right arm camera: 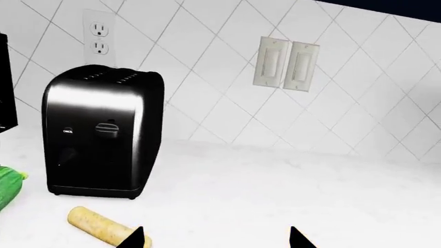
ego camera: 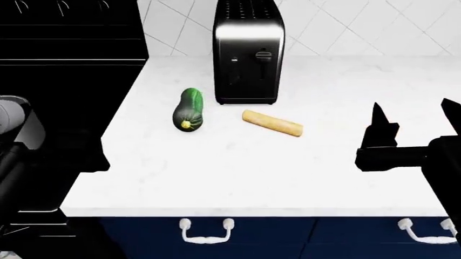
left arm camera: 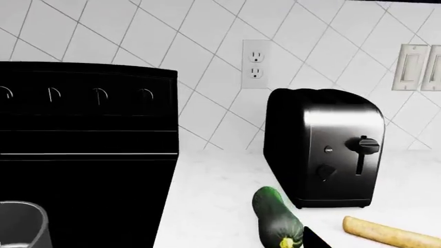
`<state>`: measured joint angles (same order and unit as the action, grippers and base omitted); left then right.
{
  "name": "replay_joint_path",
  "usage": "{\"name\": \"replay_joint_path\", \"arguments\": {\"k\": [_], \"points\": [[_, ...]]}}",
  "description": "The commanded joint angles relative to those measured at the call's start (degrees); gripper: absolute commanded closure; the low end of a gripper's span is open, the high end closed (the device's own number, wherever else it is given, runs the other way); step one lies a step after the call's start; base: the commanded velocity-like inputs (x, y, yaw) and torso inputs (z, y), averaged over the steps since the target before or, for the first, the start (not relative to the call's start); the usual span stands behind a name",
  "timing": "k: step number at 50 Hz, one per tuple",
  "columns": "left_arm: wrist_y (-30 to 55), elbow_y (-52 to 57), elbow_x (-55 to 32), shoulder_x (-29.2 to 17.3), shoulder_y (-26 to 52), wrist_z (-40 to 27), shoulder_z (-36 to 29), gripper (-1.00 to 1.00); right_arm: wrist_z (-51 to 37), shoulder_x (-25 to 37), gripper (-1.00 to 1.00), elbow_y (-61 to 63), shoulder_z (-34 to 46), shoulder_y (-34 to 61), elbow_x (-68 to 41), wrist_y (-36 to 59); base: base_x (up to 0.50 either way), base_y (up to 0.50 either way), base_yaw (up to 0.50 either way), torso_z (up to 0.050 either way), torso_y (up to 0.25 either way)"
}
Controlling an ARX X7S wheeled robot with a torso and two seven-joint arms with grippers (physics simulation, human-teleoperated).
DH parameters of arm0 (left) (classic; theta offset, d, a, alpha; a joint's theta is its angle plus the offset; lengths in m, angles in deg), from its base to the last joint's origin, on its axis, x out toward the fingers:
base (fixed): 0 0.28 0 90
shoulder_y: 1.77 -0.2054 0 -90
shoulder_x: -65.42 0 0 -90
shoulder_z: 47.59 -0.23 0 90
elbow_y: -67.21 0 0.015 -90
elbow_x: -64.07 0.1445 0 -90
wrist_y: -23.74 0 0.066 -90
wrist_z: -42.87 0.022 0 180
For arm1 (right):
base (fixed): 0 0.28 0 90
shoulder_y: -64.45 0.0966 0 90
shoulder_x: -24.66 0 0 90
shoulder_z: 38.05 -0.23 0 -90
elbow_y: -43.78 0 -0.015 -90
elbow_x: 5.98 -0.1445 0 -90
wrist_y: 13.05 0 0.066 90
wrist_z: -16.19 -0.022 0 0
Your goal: Place both pans onto different burners. Then place the zucchini and the sausage on different pans.
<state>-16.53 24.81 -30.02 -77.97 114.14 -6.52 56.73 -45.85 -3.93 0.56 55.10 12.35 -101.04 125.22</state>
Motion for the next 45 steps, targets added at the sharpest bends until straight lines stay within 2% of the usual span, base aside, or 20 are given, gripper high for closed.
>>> {"name": "replay_joint_path", "arguments": {"k": [1, 24, 28, 36, 45], "points": [[0.0, -0.5, -1.2, -0.6, 1.6, -1.0, -0.9, -1.00, 0.7, 0.3, -1.00, -0.1, -1.1, -1.4, 0.7, -0.7, 0.50, 0.00, 0.00, 0.000, 0.000], [0.1, -1.1, -2.2, -1.3, 4.0, -1.9, -2.7, -1.00, 1.5, -0.6, -1.00, -0.6, 0.1, -1.2, 1.7, -0.1, 0.50, 0.00, 0.00, 0.000, 0.001], [0.1, -1.2, -1.8, -1.1, 3.9, -1.6, -2.8, -1.00, 2.3, -1.0, -1.00, -1.0, 2.1, 0.5, 1.0, 1.4, 0.04, 0.00, 0.00, 0.000, 0.003], [0.1, -0.7, 0.5, 0.0, 2.3, -0.5, -2.7, -1.00, 11.5, -3.0, -1.00, -3.6, 8.3, 8.1, 2.0, 7.9, 0.00, 0.00, 0.00, 0.000, 0.000], [0.3, -0.6, 1.6, 0.8, 2.2, -0.3, -3.7, -1.00, 27.7, -6.8, -1.00, -9.9, 14.4, 16.0, 9.9, 13.3, 0.00, 0.00, 0.00, 0.000, 0.000]]}}
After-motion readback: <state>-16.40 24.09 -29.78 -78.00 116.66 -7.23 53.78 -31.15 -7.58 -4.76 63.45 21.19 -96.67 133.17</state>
